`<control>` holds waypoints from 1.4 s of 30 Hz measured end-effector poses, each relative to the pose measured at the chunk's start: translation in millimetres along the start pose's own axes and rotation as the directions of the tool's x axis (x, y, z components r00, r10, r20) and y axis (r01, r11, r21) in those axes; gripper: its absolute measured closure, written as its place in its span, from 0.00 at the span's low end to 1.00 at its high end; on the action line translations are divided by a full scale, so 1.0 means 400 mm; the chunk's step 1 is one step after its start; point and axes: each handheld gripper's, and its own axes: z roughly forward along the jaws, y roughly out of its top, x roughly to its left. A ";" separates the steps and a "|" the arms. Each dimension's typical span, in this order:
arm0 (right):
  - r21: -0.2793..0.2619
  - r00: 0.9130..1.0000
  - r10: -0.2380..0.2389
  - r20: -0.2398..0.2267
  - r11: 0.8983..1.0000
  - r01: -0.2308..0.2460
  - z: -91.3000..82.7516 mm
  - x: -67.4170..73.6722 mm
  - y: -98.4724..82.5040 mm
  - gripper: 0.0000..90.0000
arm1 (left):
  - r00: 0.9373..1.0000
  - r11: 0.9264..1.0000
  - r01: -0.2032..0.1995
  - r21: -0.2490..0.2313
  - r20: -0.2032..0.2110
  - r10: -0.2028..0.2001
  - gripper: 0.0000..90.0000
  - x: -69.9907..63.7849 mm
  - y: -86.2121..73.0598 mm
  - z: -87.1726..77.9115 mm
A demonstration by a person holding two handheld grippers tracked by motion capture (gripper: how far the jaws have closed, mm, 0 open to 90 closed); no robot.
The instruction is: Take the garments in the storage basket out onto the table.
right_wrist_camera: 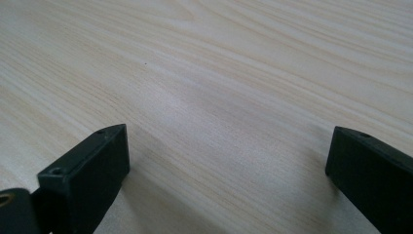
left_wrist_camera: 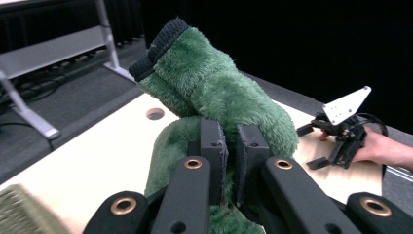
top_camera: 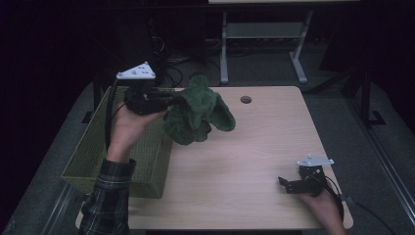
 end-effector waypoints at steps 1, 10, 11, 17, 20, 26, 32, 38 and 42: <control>0.000 1.000 0.000 0.000 1.000 0.000 0.000 0.000 0.000 0.02 | 1.000 1.000 -0.002 0.004 0.009 0.002 0.93 -0.005 -0.001 0.012; 0.000 1.000 0.002 -0.001 1.000 -0.002 0.000 0.000 0.000 0.02 | 0.998 1.000 -0.012 0.020 0.060 0.011 0.93 -0.057 -0.016 0.111; 0.000 1.000 0.002 -0.001 1.000 -0.002 0.000 0.000 0.000 0.02 | 0.998 1.000 -0.014 0.021 0.065 0.013 0.93 -0.062 -0.020 0.123; 0.000 1.000 0.003 -0.001 1.000 -0.003 0.000 0.000 0.000 0.02 | 0.995 0.999 -0.013 0.044 0.096 0.008 0.93 -0.091 -0.053 0.193; 0.000 1.000 0.003 -0.001 1.000 -0.003 0.000 0.001 0.000 0.02 | 0.994 0.998 -0.013 0.064 0.113 0.006 0.93 -0.104 -0.071 0.224; 0.000 1.000 0.003 -0.001 1.000 -0.003 0.000 0.001 0.000 0.02 | 0.990 0.996 -0.009 0.091 0.140 -0.004 0.93 -0.132 -0.111 0.280; 0.000 1.000 0.003 -0.001 1.000 -0.003 0.000 0.001 0.000 0.02 | 0.986 0.994 0.012 0.107 0.166 -0.030 0.93 -0.161 -0.147 0.335; 0.000 1.000 0.002 -0.001 1.000 -0.002 0.000 0.000 0.000 0.02 | 0.981 0.993 0.026 0.119 0.189 -0.048 0.93 -0.181 -0.177 0.393; 0.000 1.000 0.002 -0.001 1.000 -0.002 0.000 0.000 0.000 0.02 | 0.980 0.988 0.019 0.150 0.193 -0.048 0.93 -0.183 -0.206 0.432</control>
